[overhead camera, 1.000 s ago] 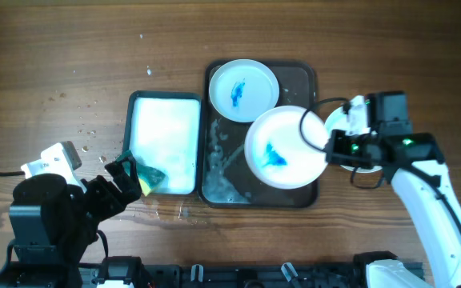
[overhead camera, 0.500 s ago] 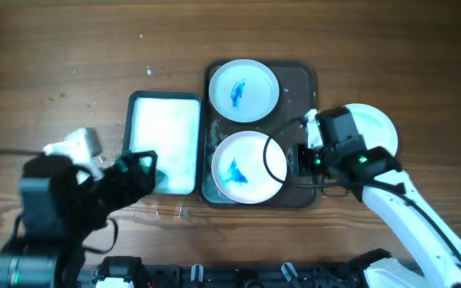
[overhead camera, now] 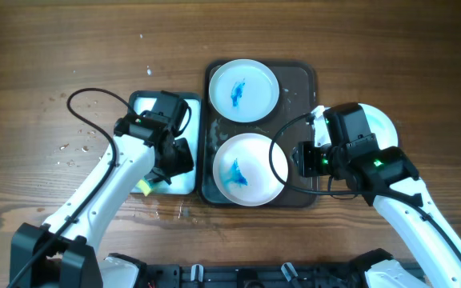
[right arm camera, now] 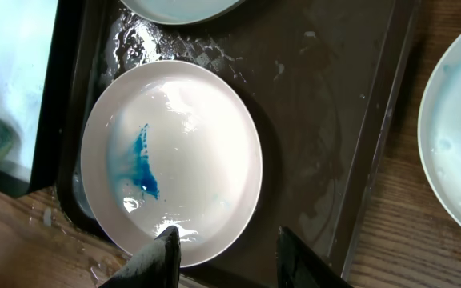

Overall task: Clean dirty plates on tray and stack at the side
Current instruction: 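Drag the right-side plate to the front of the dark tray, then grasp the sponge in the soapy tray with the left gripper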

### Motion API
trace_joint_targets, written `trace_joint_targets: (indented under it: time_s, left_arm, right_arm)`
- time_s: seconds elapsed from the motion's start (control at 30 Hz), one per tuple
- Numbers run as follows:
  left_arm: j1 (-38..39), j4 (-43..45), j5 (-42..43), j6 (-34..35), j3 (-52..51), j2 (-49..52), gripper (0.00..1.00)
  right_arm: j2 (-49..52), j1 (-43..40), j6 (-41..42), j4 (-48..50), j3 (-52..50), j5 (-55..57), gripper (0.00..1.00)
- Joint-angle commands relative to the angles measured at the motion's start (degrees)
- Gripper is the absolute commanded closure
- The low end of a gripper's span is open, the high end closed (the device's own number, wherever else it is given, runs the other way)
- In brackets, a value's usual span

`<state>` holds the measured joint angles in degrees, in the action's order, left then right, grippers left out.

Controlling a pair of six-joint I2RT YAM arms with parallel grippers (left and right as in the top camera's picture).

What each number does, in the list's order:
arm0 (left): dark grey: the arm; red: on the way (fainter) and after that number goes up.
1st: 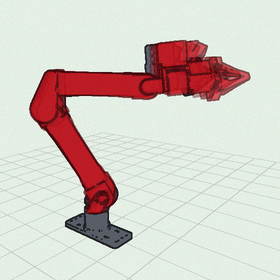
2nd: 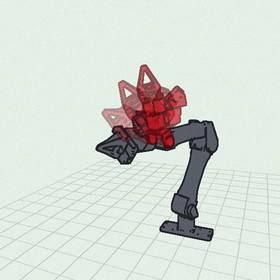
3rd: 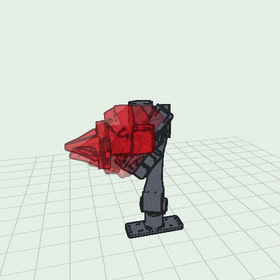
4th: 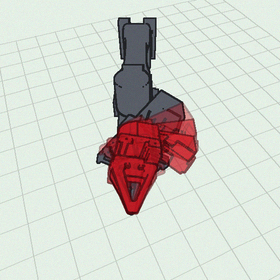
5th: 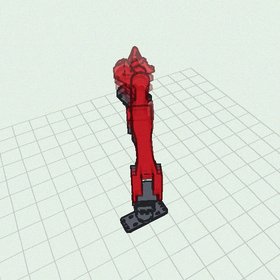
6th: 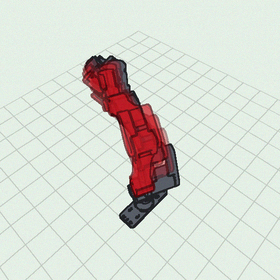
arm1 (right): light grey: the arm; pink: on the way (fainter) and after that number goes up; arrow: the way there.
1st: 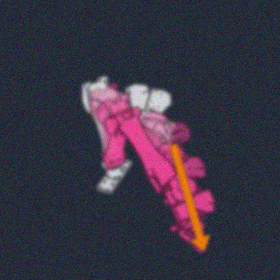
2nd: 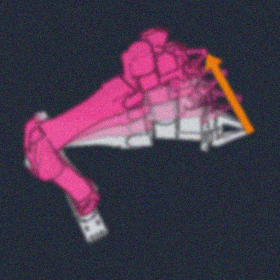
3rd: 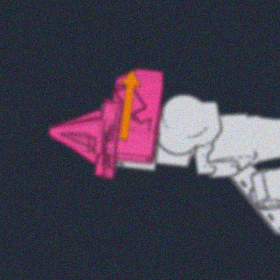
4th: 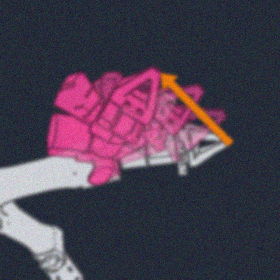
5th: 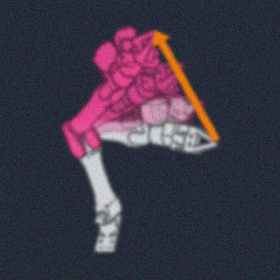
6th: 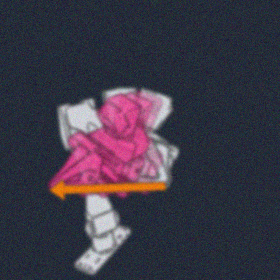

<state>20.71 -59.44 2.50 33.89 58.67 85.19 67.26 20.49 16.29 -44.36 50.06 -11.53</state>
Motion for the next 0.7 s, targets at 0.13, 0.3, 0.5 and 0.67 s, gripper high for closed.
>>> trace_joint_targets:
  time_s: [0.13, 0.3, 0.5, 0.67]
  left_arm:
    - [-4.68, 0.11, -20.52, 0.81, -3.13, -0.55, 0.27]
    - [-12.11, 8.04, -11.13, 8.09, -12.55, 0.02, 0.39]
    - [-11.93, 12.39, -3.32, 0.59, -12.41, -1.64, 0.96]
    - [-11.93, 9.62, 5.88, -8.02, -4.92, -5.66, 0.96]
  right_arm:
    - [0.42, 0.28, 1.95, -0.52, 0.44, 0.28, 0.60]
    - [0.42, 0.28, 1.95, -0.74, 0.09, 0.31, 0.61]
    - [0.42, 0.28, 1.97, -0.72, 0.07, 0.28, 0.61]
    - [0.42, 0.28, 1.95, -0.70, 0.07, 0.31, 0.61]
